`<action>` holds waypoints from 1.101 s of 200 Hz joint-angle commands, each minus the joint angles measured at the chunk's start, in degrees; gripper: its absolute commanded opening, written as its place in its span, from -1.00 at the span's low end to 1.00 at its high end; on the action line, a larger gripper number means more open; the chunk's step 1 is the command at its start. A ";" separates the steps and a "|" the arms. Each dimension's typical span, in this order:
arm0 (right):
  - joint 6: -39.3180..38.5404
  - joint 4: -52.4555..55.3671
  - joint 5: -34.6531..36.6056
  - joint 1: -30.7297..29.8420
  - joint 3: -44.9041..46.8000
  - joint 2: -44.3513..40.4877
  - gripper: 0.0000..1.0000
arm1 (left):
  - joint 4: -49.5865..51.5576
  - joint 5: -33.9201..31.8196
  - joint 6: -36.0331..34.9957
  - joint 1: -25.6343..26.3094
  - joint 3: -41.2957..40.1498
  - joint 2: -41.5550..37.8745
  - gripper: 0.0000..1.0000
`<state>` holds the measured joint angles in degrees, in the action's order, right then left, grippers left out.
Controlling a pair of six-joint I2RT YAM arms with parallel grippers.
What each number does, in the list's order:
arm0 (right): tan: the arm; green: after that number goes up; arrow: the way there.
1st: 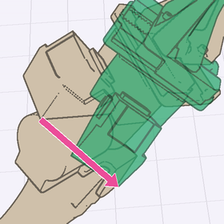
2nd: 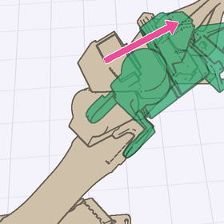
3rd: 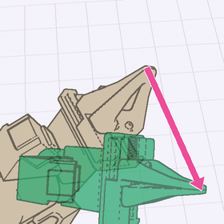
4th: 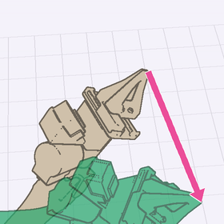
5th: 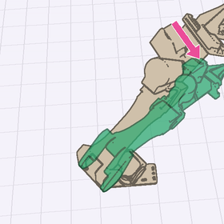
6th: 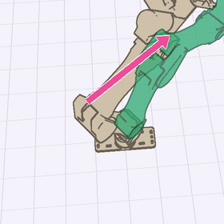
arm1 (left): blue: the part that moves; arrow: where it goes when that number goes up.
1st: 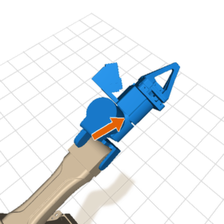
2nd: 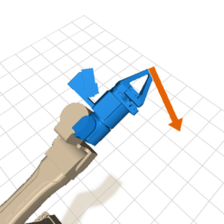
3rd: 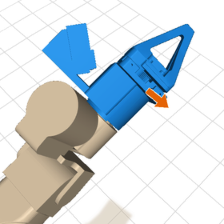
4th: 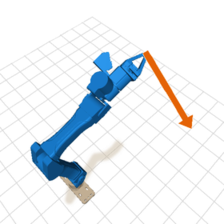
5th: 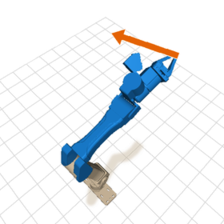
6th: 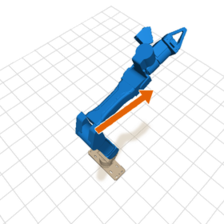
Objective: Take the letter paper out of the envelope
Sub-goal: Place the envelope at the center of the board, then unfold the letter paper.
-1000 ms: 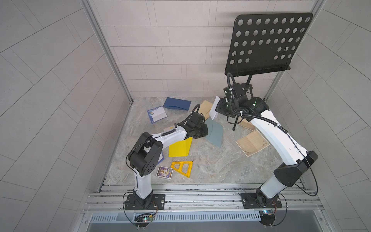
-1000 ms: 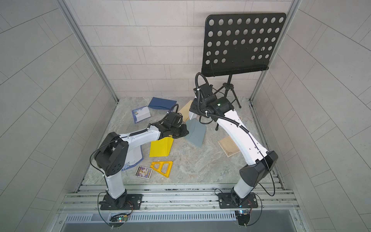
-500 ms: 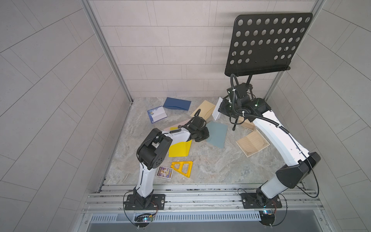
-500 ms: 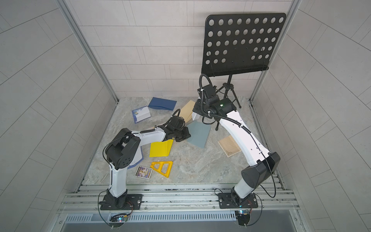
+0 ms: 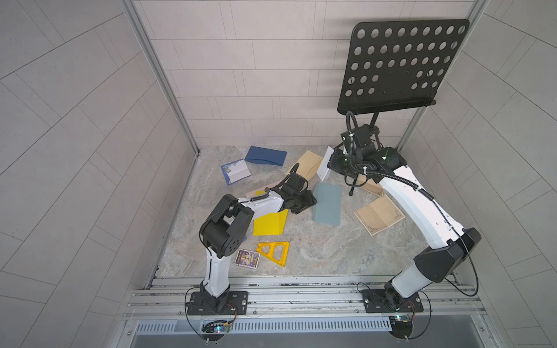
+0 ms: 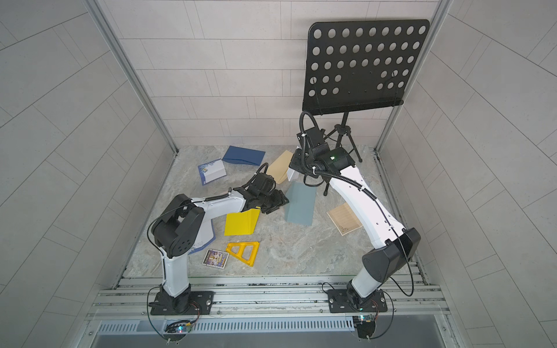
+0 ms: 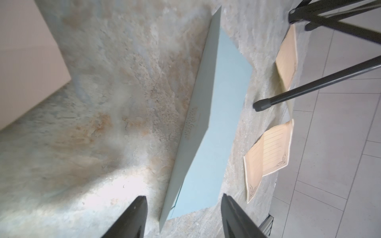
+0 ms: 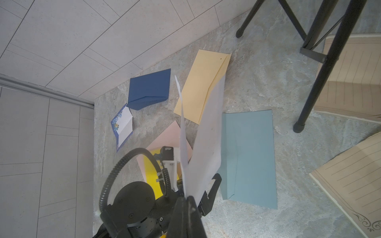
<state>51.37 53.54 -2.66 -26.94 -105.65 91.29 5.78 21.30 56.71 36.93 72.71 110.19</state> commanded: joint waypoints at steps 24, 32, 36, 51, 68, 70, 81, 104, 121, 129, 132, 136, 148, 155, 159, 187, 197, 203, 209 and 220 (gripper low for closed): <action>-1.75 -3.56 -4.56 1.00 1.20 -1.37 -1.00 | 6.04 -2.64 -0.62 -3.76 -0.91 -11.44 0.31; -1.97 -4.40 -6.48 1.54 1.39 -1.34 -1.00 | 6.90 -2.66 -0.17 -4.80 -1.30 -13.67 0.32; -2.08 -4.72 -7.53 1.93 1.41 -1.17 -1.00 | 7.37 -2.59 0.04 -5.34 -1.49 -14.88 0.33; -2.06 -5.54 -11.90 3.34 0.85 -0.55 -1.00 | 9.24 -2.84 0.60 -7.37 -2.12 -19.48 0.35; -1.49 -8.74 -19.21 4.59 1.16 0.25 -1.00 | 8.59 -0.96 3.80 -9.89 -4.02 -24.46 0.36; -1.31 -9.31 -20.01 4.72 1.26 0.31 -1.00 | 8.45 -0.64 4.30 -10.26 -4.30 -25.10 0.36; 0.27 -12.99 -24.62 5.39 2.89 0.39 -1.00 | 7.37 0.69 7.85 -11.83 -5.84 -28.03 0.39; 3.98 -21.23 -31.15 5.76 6.91 -0.22 -1.00 | 0.78 2.51 19.12 -14.25 -9.72 -33.71 0.46; 6.06 -24.83 -35.40 5.76 7.70 0.39 -1.00 | -1.77 1.07 26.35 -15.10 -10.25 -36.92 0.61; 7.65 -27.47 -38.06 5.76 8.25 0.76 -1.00 | -2.44 0.57 28.88 -15.56 -10.19 -38.12 0.67; 8.36 -28.75 -39.22 5.80 8.45 0.87 -1.00 | -2.69 0.55 29.70 -15.75 -10.20 -38.46 0.67; 9.43 -30.75 -40.61 5.80 8.94 1.06 -1.00 | -2.83 0.80 30.68 -16.10 -10.13 -38.93 0.67; 12.51 -36.56 -44.45 5.82 10.33 1.35 -1.00 | -2.35 2.47 33.71 -17.33 -10.06 -40.00 0.70; 13.90 -39.63 -45.87 5.76 11.03 1.43 -1.00 | -1.58 3.51 35.91 -18.03 -10.49 -40.54 0.70; 14.84 -41.53 -46.36 5.77 11.56 1.36 -1.00 | -1.64 4.17 37.17 -18.51 -10.85 -40.99 0.69; 23.36 -53.62 -47.75 6.02 15.49 1.17 -1.00 | 0.84 5.60 42.35 -21.86 -13.79 -44.49 0.51; 27.20 -58.09 -47.40 6.28 16.95 1.14 -1.00 | 0.94 5.66 43.28 -23.51 -14.69 -45.80 0.41; 29.82 -61.69 -47.38 6.35 17.87 1.32 -1.00 | 0.18 5.89 44.00 -24.22 -15.28 -46.41 0.35; 32.62 -65.02 -47.28 6.37 18.62 1.55 -1.00 | -1.50 6.14 44.78 -24.76 -15.81 -46.74 0.28; 37.06 -69.99 -47.09 6.37 19.56 2.19 -1.00 | -4.52 7.32 46.22 -25.08 -16.45 -46.46 0.13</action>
<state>75.26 1.08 -48.21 -20.91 -87.72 92.73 5.74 25.96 96.47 13.30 57.74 64.84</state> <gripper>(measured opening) 0.044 0.626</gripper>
